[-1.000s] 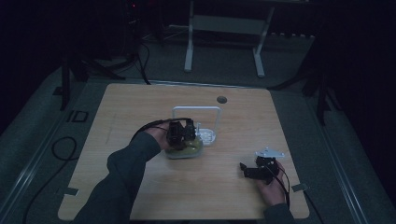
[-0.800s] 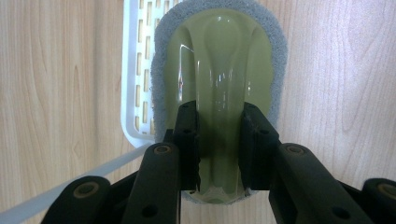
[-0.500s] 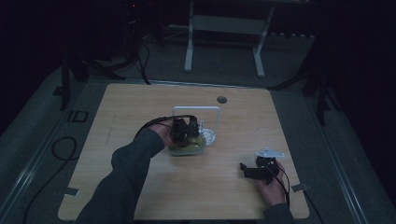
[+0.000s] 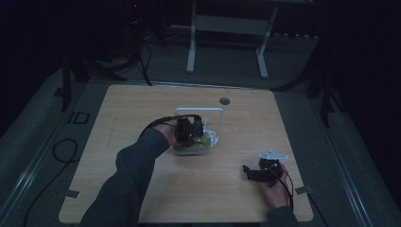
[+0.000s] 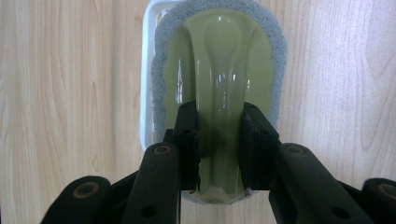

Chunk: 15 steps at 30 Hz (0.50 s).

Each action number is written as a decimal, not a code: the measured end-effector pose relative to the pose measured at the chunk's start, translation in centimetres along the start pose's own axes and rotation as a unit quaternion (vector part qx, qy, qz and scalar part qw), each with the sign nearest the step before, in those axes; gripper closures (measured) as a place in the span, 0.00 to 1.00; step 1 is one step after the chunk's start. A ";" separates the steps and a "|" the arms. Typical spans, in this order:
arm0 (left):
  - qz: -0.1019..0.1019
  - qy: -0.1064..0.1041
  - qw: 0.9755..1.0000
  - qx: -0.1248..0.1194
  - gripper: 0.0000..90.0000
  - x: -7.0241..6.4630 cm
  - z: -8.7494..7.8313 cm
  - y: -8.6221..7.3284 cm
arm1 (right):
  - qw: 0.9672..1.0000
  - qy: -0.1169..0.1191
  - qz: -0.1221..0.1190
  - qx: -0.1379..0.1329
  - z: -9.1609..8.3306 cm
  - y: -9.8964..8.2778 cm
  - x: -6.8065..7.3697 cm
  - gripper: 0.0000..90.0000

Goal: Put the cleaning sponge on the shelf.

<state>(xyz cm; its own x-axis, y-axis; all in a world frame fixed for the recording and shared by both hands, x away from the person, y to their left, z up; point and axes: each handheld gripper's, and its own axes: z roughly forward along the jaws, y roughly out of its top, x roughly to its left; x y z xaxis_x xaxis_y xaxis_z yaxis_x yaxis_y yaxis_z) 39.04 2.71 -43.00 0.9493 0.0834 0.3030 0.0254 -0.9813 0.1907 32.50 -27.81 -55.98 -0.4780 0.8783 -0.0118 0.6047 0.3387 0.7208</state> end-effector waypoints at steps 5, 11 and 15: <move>0.005 0.004 1.000 -0.001 0.80 0.2 0.2 0.2 | 1.000 0.000 0.000 0.000 0.0 0.0 0.0 0.14; 0.010 0.008 1.000 -0.003 0.80 0.3 0.5 0.5 | 1.000 0.000 0.000 0.000 0.0 0.0 0.0 0.14; 0.014 0.010 1.000 -0.001 0.80 0.4 0.7 0.8 | 1.000 0.000 0.000 0.000 0.0 0.0 0.0 0.14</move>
<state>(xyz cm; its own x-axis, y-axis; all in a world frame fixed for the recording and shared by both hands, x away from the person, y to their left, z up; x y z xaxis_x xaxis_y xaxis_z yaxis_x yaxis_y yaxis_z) 39.66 1.87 -43.35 0.9434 0.0601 0.3263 -0.0008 -0.9830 0.1834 32.50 -27.81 -55.98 -0.4775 0.8785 -0.0113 0.6054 0.3383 0.7205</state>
